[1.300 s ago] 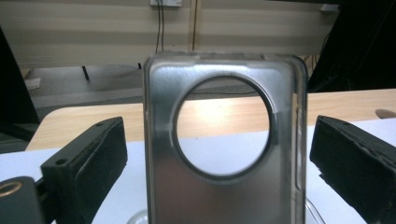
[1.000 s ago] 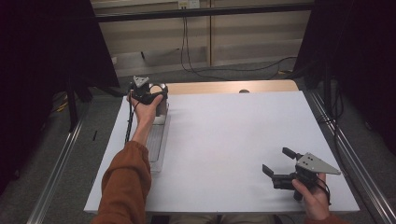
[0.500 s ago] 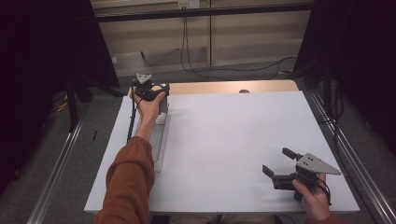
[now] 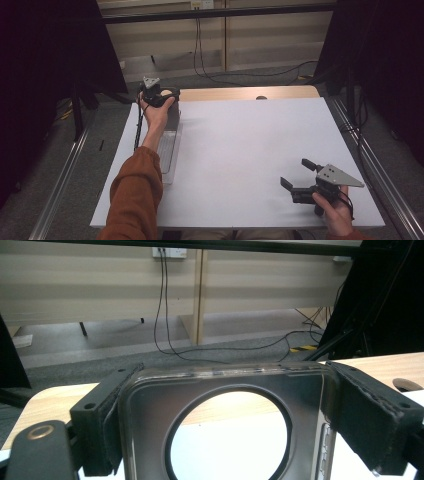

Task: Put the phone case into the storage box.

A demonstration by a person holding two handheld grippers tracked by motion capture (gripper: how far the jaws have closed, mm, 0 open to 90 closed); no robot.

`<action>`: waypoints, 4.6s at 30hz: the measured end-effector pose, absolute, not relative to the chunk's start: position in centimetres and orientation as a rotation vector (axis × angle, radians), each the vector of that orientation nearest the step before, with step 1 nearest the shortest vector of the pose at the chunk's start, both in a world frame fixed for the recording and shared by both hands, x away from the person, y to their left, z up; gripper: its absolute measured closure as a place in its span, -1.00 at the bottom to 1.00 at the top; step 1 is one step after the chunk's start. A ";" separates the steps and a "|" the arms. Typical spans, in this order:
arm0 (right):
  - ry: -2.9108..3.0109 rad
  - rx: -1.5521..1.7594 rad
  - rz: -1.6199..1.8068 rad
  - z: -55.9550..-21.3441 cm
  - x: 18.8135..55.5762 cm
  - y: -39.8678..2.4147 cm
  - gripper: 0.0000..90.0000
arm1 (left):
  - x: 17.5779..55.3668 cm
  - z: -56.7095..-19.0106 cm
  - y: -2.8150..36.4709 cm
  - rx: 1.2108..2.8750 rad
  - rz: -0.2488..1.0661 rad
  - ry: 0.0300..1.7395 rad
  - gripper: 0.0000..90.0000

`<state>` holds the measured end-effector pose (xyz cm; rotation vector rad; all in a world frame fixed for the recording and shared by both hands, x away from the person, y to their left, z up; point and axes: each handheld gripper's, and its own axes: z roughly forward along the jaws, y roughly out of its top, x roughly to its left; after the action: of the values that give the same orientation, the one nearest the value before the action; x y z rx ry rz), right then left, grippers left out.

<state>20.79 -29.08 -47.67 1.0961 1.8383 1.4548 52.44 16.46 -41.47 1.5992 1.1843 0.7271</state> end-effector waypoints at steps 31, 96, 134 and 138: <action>1.850 1.087 1.448 -47.7 20.8 -29.0 -1.00 | 51.7 -41.8 17.2 1.613 0.689 1.154 -0.95; 1.777 1.095 1.444 -46.9 20.6 -29.0 -1.00 | 38.9 -39.3 19.2 1.507 0.616 0.833 -0.95; 1.756 1.098 1.429 -46.8 19.9 -29.5 -1.00 | 29.6 -42.3 21.0 1.529 0.655 0.802 -0.91; 1.755 1.095 1.430 -46.8 19.8 -29.4 -1.00 | 28.8 -42.9 21.5 1.548 0.658 0.797 -0.94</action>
<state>19.75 -29.43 -46.78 1.0955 1.7550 1.4297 28.82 21.51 -42.87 1.5481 0.7966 0.6578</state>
